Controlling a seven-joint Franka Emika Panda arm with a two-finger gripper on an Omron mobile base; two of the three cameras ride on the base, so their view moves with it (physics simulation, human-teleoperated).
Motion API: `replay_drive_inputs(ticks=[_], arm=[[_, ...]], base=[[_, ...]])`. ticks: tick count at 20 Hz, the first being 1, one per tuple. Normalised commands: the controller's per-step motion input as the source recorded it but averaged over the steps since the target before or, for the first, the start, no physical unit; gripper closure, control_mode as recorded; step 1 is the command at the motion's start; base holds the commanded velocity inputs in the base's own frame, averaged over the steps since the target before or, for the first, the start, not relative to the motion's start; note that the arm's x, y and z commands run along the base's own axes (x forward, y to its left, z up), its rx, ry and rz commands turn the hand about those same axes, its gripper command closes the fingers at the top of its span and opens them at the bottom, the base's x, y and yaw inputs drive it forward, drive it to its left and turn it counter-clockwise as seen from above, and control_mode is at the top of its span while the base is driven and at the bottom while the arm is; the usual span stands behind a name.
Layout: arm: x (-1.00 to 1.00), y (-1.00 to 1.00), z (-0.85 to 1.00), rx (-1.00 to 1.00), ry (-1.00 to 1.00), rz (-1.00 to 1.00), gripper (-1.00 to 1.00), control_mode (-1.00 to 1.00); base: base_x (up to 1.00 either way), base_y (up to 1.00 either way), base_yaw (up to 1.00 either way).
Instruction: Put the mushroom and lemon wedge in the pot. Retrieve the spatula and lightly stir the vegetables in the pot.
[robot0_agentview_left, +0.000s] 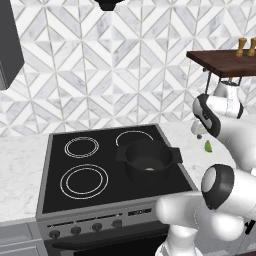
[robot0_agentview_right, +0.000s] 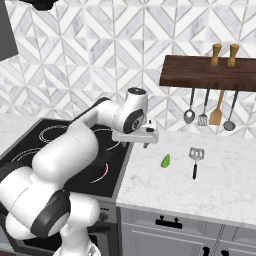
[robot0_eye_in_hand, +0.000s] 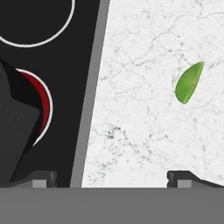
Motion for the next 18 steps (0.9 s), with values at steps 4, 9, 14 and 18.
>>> replay_drive_inputs(ticks=[4, 9, 14, 18], arm=[[0.00, -0.39, -0.03, 0.00, 0.00, 0.00, -1.00, -1.00], [0.00, -0.36, -0.03, 0.00, 0.00, 0.00, -1.00, -1.00], [0.00, -0.29, -0.08, -0.01, 0.00, 0.00, -1.00, -1.00], [0.02, -0.18, -0.33, -0.03, 0.00, 0.00, -1.00, -1.00]], base=[[0.00, 0.00, 0.00], [0.00, 0.00, 0.00], [0.00, 0.00, 0.00], [0.00, 0.00, 0.00]])
